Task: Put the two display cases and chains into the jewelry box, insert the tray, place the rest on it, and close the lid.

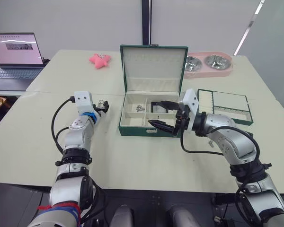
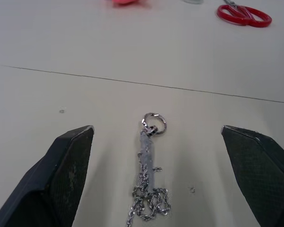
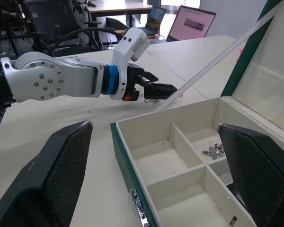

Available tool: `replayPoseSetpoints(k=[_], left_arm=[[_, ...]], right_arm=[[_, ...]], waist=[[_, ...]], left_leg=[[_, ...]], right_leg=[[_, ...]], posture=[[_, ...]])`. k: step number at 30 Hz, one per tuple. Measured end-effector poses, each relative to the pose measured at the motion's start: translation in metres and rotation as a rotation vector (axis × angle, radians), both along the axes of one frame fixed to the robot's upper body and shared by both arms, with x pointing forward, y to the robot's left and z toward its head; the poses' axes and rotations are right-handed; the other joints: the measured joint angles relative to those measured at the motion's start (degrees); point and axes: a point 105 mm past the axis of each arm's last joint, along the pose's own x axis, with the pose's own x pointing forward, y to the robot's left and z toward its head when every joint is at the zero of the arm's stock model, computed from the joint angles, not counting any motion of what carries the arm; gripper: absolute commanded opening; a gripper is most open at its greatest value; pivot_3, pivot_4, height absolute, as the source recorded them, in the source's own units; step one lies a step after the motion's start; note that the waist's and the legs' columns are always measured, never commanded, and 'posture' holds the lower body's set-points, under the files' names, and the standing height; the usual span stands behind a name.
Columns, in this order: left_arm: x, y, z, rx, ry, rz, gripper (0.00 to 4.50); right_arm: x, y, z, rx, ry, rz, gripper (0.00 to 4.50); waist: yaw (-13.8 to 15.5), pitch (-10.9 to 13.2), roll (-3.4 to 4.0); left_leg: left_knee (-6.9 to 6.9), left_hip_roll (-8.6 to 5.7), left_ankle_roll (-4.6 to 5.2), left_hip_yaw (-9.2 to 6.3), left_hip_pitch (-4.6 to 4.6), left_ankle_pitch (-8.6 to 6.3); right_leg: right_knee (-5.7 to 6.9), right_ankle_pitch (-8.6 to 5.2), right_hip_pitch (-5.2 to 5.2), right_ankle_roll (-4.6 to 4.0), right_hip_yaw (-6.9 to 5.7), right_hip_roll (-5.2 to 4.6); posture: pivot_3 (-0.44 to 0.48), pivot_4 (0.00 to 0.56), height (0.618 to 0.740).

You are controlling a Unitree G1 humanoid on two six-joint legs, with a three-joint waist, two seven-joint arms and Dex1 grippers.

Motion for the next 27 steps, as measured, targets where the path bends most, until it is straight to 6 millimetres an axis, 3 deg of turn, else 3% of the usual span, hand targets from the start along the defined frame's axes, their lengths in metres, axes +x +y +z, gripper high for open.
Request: replayPoseSetpoints(k=[3, 10, 27], left_arm=[[0.002, 0.001, -0.011, -0.007, 0.05, 0.007, 4.46], [0.005, 0.016, -0.01, 0.016, 0.082, 0.045, 4.46], [0.007, 0.017, -0.012, 0.038, 0.139, 0.028, 4.46]], right_arm=[[0.001, 0.0, -0.001, -0.004, 0.001, -0.005, 4.5], [0.002, -0.002, -0.001, -0.004, 0.0, -0.013, 4.5], [0.003, -0.006, 0.002, 0.013, 0.012, -0.021, 4.5]], waist=[[-0.1, 0.0, 0.0], [-0.18, 0.0, 0.0], [-0.25, -0.01, 0.01]], left_leg=[[0.0, 0.0, 0.0, 0.0, -0.02, 0.0], [0.0, 0.0, -0.17, 0.0, -0.01, 0.1], [0.0, 0.0, -0.18, 0.01, 0.06, 0.1]], right_leg=[[0.02, 0.0, -0.04, 0.0, 0.0, 0.0], [0.03, 0.0, -0.03, 0.0, 0.0, 0.0], [0.19, 0.0, -0.03, 0.0, 0.02, 0.01]], posture=[[0.0, 0.15, 0.74], [0.0, 0.15, 0.74], [0.0, 0.15, 0.74]])
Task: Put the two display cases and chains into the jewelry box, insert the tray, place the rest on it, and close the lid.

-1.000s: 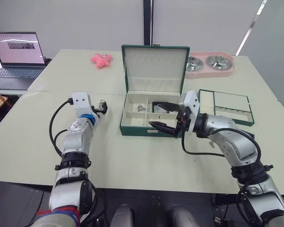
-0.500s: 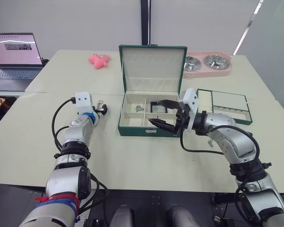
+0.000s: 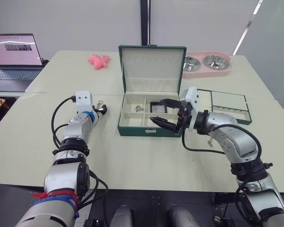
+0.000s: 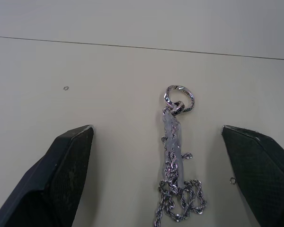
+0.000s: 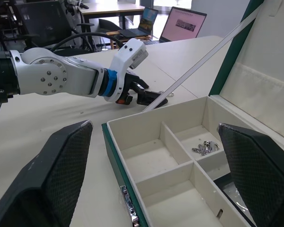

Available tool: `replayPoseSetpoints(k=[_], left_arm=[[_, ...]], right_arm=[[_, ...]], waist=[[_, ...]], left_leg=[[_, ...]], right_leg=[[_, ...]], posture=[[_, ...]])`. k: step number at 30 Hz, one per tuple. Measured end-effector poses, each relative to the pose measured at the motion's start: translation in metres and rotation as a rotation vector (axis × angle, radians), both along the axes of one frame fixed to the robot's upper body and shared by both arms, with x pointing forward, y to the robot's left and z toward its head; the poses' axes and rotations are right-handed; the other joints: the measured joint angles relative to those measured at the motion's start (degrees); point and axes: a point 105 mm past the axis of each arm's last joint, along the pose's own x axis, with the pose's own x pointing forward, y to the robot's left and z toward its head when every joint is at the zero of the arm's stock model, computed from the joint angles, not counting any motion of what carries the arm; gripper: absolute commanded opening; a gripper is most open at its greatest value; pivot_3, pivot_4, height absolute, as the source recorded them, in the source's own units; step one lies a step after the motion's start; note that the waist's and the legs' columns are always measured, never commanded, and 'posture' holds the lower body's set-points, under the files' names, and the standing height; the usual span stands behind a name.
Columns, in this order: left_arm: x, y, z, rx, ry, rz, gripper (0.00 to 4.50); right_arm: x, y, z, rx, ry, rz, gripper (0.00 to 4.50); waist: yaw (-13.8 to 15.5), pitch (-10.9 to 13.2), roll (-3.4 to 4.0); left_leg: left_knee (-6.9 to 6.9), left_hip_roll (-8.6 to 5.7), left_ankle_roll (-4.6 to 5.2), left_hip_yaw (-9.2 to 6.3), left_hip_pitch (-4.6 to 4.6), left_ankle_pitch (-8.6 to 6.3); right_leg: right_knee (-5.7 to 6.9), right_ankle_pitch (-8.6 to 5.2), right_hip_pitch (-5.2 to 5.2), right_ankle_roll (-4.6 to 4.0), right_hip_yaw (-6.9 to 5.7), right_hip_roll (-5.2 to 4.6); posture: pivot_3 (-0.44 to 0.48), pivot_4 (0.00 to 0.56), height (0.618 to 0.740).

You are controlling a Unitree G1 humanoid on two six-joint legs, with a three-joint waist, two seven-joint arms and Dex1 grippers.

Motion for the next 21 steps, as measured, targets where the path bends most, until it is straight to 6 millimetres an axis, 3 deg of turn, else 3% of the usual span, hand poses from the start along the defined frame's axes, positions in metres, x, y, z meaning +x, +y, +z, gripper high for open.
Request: replayPoseSetpoints(k=[1, 4, 16, 21], left_arm=[[0.0, 0.0, 0.0, 0.0, 0.0, -0.001, 4.46], [-0.0003, 0.0003, -0.0004, 0.004, 0.002, -0.001, 3.85], [-0.0021, 0.0019, -0.0015, 0.008, -0.002, 0.001, 0.13], [-0.0032, 0.002, -0.002, 0.007, -0.007, 0.001, 0.04]], right_arm=[[0.0, -0.0003, 0.0003, 0.001, 0.0, 0.0, 4.5], [0.0004, -0.0021, 0.0016, 0.004, -0.003, -0.002, 4.5], [0.0005, -0.0046, 0.0026, 0.002, -0.006, -0.003, 4.5], [0.0006, -0.0049, 0.0027, 0.002, -0.007, -0.003, 4.5]], waist=[[0.0, 0.0, 0.0], [0.0, 0.0, 0.0], [0.01, -0.01, 0.02], [0.01, -0.01, 0.02]], left_leg=[[0.0, 0.0, 0.0, 0.0, 0.0, 0.0], [0.0, 0.0, 0.0, 0.0, 0.0, 0.0], [0.0, 0.0, 0.01, 0.01, 0.02, 0.0], [0.0, 0.0, 0.01, 0.01, 0.03, -0.01]], right_leg=[[0.0, 0.0, 0.0, 0.0, 0.0, 0.0], [0.0, 0.0, 0.0, 0.0, 0.0, 0.0], [0.01, 0.0, 0.01, 0.0, 0.01, 0.0], [0.01, 0.0, 0.01, 0.0, 0.01, 0.0]], posture=[[0.0, 0.15, 0.74], [0.0, 0.15, 0.74], [0.0, 0.15, 0.74], [0.0, 0.15, 0.74]])
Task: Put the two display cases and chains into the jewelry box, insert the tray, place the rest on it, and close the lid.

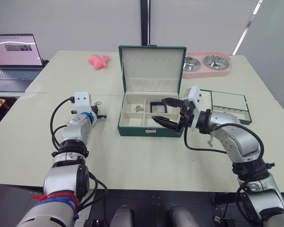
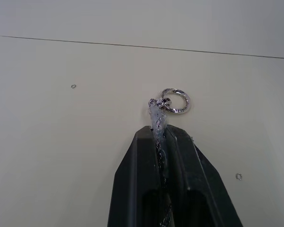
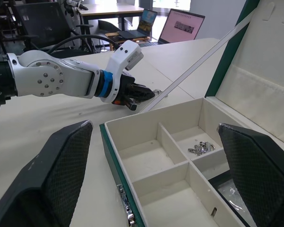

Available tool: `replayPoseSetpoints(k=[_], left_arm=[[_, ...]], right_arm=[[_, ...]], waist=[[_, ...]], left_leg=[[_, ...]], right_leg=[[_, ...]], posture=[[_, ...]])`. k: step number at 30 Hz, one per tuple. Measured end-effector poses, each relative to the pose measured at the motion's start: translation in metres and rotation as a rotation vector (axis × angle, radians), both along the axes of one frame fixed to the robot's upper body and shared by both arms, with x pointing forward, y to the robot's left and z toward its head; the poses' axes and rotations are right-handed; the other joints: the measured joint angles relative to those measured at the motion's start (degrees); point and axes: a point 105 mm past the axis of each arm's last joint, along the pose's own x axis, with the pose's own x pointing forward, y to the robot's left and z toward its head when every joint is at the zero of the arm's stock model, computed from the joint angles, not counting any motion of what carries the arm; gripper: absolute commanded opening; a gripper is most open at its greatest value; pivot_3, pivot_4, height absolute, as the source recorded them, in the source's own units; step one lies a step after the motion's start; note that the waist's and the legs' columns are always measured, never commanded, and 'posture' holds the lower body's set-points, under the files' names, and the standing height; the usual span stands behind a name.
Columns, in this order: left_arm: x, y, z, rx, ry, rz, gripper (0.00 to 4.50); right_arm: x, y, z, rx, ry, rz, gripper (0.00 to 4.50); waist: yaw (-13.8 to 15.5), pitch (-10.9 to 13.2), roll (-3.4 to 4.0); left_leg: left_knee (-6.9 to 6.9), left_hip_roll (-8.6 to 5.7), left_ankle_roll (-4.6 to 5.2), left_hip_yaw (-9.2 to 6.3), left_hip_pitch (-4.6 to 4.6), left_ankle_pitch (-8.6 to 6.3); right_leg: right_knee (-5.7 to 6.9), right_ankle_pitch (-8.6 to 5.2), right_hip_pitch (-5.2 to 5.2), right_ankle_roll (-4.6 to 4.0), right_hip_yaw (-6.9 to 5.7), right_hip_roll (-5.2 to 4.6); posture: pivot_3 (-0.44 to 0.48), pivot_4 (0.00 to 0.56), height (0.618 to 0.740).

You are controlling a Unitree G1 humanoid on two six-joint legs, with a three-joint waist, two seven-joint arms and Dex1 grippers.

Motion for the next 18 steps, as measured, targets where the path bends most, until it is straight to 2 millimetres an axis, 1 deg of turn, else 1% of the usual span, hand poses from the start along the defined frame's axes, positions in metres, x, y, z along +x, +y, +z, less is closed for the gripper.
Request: replayPoseSetpoints(k=[8, 15, 18], left_arm=[[-0.004, 0.0, 0.0, -0.014, -0.019, -0.008, 0.04], [-0.014, -0.005, 0.003, -0.051, -0.014, -0.031, 0.04], [-0.021, -0.01, 0.011, -0.063, -0.018, -0.05, 0.04]], right_arm=[[0.0, -0.001, 0.001, 0.003, -0.003, -0.001, 4.5], [0.001, -0.005, 0.005, 0.018, -0.014, -0.006, 4.5], [0.0, -0.006, 0.009, 0.028, -0.02, 0.001, 4.5]], waist=[[-0.01, 0.0, 0.0], [0.0, 0.01, -0.01], [0.0, 0.02, -0.03]], left_leg=[[0.0, 0.0, 0.0, 0.0, -0.01, 0.0], [0.0, 0.02, -0.01, -0.02, -0.06, 0.01], [0.01, 0.03, -0.01, -0.04, -0.08, 0.01]], right_leg=[[0.0, 0.0, -0.01, 0.0, 0.01, 0.0], [-0.01, 0.0, -0.03, 0.0, 0.0, 0.0], [-0.01, 0.0, -0.05, 0.0, -0.01, 0.0]], posture=[[0.0, 0.15, 0.74], [0.0, 0.15, 0.74], [0.0, 0.15, 0.74]])
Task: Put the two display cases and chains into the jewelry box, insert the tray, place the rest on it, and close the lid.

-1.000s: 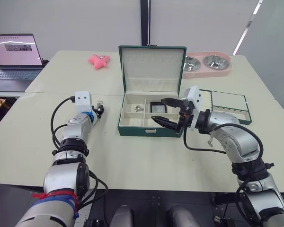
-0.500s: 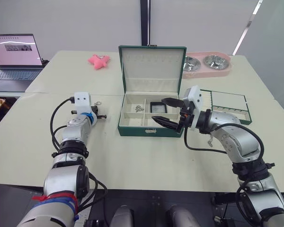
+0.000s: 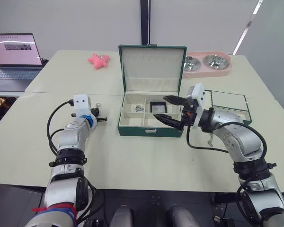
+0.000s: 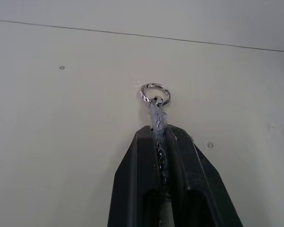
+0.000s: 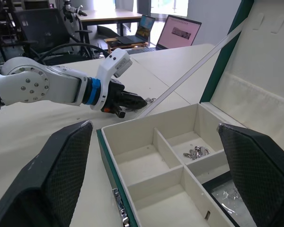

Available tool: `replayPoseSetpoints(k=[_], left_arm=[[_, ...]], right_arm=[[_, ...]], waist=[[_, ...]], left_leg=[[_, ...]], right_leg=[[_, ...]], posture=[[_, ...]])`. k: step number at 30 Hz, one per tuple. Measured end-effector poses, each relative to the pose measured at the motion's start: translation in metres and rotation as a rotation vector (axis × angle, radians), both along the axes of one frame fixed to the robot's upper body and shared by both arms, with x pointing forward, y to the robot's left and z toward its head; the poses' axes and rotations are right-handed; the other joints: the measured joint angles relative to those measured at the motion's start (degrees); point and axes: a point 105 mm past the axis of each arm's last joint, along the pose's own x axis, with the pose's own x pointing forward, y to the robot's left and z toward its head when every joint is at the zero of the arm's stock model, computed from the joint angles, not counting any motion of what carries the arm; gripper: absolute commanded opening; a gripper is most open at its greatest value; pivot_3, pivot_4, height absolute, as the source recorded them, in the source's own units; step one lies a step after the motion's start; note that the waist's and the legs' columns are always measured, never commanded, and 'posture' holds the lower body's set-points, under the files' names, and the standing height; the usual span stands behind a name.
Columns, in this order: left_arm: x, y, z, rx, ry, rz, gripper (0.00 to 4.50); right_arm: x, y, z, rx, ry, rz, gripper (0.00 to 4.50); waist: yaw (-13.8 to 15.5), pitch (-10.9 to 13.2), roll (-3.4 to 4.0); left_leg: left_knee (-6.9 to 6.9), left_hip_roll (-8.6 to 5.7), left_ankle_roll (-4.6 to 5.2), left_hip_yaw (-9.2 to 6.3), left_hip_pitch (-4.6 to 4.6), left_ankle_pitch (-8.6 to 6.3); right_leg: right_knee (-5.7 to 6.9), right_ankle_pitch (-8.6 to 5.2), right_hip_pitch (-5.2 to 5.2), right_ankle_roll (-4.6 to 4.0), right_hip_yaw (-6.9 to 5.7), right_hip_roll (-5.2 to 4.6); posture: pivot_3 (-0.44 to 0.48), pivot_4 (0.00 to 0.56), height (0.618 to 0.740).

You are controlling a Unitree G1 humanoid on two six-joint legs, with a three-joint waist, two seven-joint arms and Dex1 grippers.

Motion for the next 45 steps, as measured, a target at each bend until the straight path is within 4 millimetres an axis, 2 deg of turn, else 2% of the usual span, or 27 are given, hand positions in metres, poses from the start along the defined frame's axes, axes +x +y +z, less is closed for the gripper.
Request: replayPoseSetpoints(k=[6, 16, 21, 28, 37, 45], left_arm=[[-0.014, -0.007, 0.04, -0.009, -0.073, -0.028, 0.04], [-0.045, -0.017, 0.088, 0.06, -0.105, -0.152, 0.04], [-0.057, -0.034, 0.1, 0.042, -0.098, -0.277, 0.04], [-0.062, -0.063, 0.13, 0.04, -0.157, -0.408, 0.04], [-0.062, -0.102, 0.114, 0.017, -0.108, -0.544, 0.04], [-0.064, -0.12, 0.081, 0.064, -0.029, -0.603, 0.04]], right_arm=[[-0.001, -0.001, 0.005, 0.01, -0.01, 0.011, 4.5], [-0.001, -0.006, 0.012, 0.009, -0.029, 0.013, 4.5], [-0.005, -0.009, 0.018, 0.011, -0.048, 0.021, 4.5], [-0.007, -0.021, 0.012, -0.006, -0.036, -0.013, 4.5], [-0.011, -0.04, 0.008, -0.019, -0.02, -0.066, 4.5], [-0.015, -0.052, 0.005, -0.054, -0.003, -0.105, 4.5]], waist=[[-0.04, 0.0, -0.01], [-0.14, 0.02, -0.01], [-0.11, 0.03, -0.01], [0.07, 0.03, -0.02], [0.27, 0.04, -0.03], [0.26, 0.05, -0.04]], left_leg=[[-0.01, 0.0, 0.0, 0.01, 0.0, 0.0], [-0.03, 0.0, 0.01, 0.01, 0.0, -0.01], [-0.04, 0.01, 0.01, 0.01, 0.0, -0.01], [-0.06, -0.01, 0.01, 0.04, -0.03, -0.01], [-0.08, -0.01, 0.01, 0.06, -0.04, -0.01], [-0.09, -0.01, 0.01, 0.11, -0.04, -0.01]], right_leg=[[-0.03, 0.0, 0.01, 0.0, 0.02, 0.0], [-0.07, 0.0, 0.02, 0.0, 0.03, 0.01], [-0.12, 0.0, 0.03, 0.0, 0.02, 0.02], [-0.25, 0.0, 0.05, 0.0, 0.05, 0.01], [-0.31, 0.0, 0.06, 0.0, 0.08, 0.01], [-0.33, 0.0, 0.05, 0.0, 0.13, 0.02]], posture=[[0.0, 0.15, 0.74], [0.0, 0.15, 0.74], [0.0, 0.15, 0.74], [0.0, 0.15, 0.74], [0.0, 0.15, 0.74], [0.0, 0.15, 0.74]])
